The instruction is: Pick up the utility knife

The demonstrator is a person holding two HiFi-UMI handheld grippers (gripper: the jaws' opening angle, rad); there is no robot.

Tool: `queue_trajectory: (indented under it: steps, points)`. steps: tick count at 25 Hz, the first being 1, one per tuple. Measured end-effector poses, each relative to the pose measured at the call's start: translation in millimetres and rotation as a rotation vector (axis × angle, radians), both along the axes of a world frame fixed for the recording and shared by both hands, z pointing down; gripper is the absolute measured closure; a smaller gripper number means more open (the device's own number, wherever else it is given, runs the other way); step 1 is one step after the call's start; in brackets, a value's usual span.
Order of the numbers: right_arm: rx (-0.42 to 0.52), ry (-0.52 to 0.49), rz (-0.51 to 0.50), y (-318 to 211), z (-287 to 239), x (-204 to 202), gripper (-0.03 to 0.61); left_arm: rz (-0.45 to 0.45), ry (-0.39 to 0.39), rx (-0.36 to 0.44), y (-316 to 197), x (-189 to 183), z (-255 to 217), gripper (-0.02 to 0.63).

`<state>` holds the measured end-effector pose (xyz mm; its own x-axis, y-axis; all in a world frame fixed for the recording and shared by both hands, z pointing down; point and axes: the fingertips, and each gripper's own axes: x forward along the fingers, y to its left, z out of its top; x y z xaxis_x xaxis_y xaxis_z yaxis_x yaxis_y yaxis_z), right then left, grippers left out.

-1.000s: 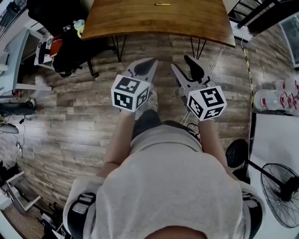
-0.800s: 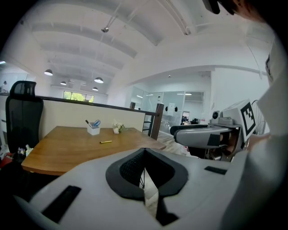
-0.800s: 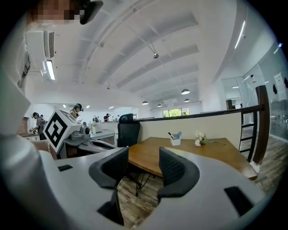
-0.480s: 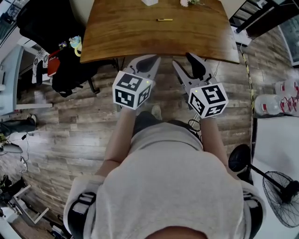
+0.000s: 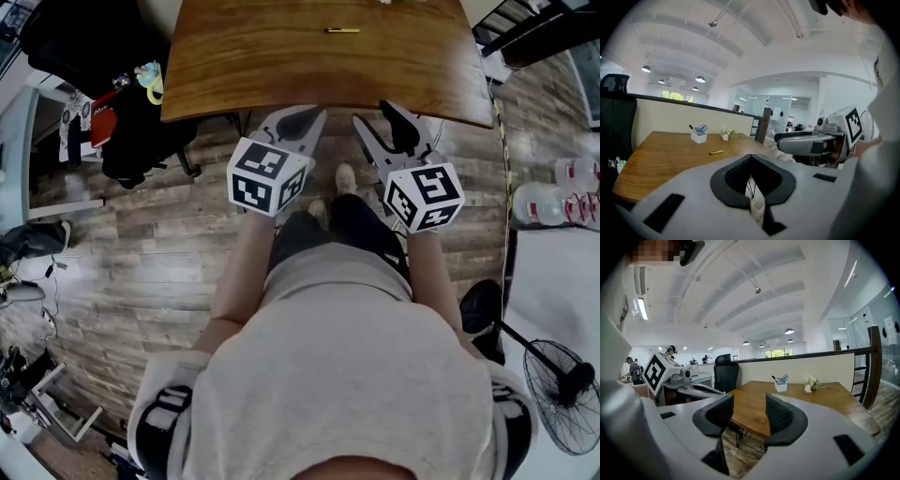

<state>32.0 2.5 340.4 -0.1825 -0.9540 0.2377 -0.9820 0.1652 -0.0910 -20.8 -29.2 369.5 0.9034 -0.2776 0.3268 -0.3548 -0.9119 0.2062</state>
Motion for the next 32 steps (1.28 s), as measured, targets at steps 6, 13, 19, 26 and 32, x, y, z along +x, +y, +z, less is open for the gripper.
queue_trajectory:
  steps: [6,13,19,26,32]
  points:
    - [-0.009,0.01,-0.043,-21,-1,-9,0.371,-0.012,0.004,-0.003,-11,-3,-1,0.598]
    - [-0.031,-0.002,-0.1,-54,9,-11,0.371,-0.045,-0.013,-0.012,-35,-4,5,0.598]
    - [-0.034,-0.011,-0.133,-86,13,-2,0.371,-0.056,-0.034,-0.03,-59,6,14,0.598]
    - [-0.026,-0.011,-0.154,-139,10,34,0.371,-0.066,-0.019,-0.025,-107,41,7,0.598]
    - [-0.023,-0.016,-0.208,-186,10,59,0.371,-0.103,-0.021,-0.026,-147,70,4,0.598]
